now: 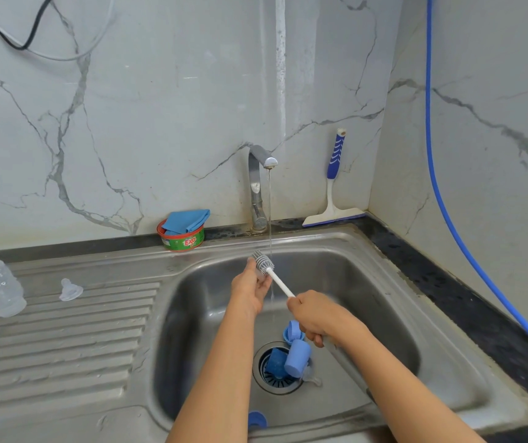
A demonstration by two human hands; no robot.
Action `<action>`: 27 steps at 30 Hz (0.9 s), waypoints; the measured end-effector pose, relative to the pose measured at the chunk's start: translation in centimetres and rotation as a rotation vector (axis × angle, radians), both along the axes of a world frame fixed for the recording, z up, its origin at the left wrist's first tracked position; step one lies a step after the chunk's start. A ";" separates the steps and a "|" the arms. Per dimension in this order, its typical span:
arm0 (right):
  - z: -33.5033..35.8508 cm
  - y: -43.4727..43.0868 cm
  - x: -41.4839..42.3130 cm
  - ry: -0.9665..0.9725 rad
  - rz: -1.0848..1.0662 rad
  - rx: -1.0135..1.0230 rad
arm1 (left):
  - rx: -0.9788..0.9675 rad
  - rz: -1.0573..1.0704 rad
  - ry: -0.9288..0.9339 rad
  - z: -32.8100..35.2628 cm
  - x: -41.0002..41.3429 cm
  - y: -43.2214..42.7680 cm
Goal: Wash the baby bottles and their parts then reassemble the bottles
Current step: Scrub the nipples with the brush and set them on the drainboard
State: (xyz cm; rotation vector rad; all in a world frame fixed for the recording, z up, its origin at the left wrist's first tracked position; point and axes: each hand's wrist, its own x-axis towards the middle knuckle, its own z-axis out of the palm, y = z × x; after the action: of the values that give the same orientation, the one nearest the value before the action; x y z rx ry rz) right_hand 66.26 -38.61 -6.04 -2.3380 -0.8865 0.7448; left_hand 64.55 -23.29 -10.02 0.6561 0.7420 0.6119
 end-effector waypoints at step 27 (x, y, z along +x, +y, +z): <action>-0.1 0.1 0.4 0.020 -0.057 -0.015 | 0.033 0.128 -0.055 -0.2 0.9 -0.4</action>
State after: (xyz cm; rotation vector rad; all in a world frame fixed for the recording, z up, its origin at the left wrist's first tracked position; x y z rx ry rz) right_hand 66.69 -38.48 -6.15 -2.3548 -0.8047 0.7527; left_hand 65.50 -23.67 -10.25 0.6229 0.7273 0.7583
